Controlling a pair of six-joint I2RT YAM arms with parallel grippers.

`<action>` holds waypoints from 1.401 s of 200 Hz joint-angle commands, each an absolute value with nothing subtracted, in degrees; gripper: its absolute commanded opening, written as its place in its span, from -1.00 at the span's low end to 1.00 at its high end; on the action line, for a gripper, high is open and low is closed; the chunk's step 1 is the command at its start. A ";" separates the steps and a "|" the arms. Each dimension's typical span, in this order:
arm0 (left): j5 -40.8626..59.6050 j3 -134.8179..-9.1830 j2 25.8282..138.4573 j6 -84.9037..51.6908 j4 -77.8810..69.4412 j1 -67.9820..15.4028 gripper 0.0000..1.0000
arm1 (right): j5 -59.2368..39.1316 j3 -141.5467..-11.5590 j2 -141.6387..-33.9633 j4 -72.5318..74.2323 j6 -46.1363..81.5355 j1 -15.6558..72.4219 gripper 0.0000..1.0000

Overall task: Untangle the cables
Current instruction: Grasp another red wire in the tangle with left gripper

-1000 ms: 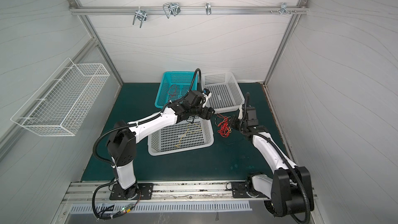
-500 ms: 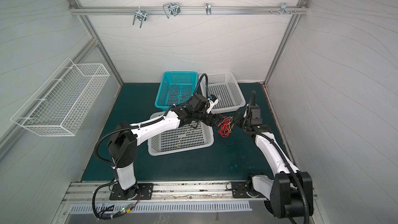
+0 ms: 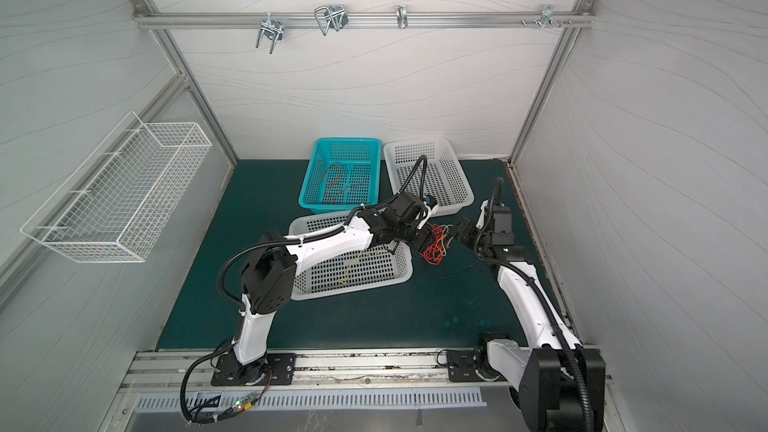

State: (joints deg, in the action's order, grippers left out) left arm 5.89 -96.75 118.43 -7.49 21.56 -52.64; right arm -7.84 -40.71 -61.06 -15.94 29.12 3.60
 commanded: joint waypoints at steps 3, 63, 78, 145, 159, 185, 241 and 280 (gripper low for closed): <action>1.85 -100.97 120.69 -7.01 23.31 -53.34 -0.02 | -9.48 -39.60 -60.79 -15.87 27.74 3.34 0.15; 1.67 -104.42 123.77 -7.65 25.08 -53.43 -0.38 | -10.80 -38.31 -61.25 -14.52 27.11 3.02 0.17; 1.50 -105.28 124.54 -7.66 25.79 -53.57 -0.48 | -11.12 -38.03 -61.17 -14.34 27.07 3.05 0.18; 1.33 -105.14 123.22 -8.28 25.77 -53.97 -1.00 | -14.09 -36.74 -60.61 -12.94 27.41 2.94 0.19; 2.15 -105.05 122.03 -8.78 25.25 -53.96 -1.00 | -16.21 -36.55 -61.07 -12.58 27.38 2.91 0.18; 3.98 -105.31 120.30 -10.88 25.35 -53.96 -1.00 | -21.43 -36.06 -61.65 -10.81 28.76 2.97 0.18; 8.30 -107.23 117.39 -15.17 23.12 -53.95 -1.00 | -24.62 -35.09 -62.91 -8.71 31.48 3.23 0.15; 11.23 -106.88 115.50 -16.17 20.74 -53.96 -1.00 | -23.51 -34.51 -64.08 -7.60 32.21 4.24 0.12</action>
State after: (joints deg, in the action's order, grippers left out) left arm 8.05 -104.33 118.24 -14.41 24.75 -53.69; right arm -23.24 -35.16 -62.92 -9.43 31.11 3.42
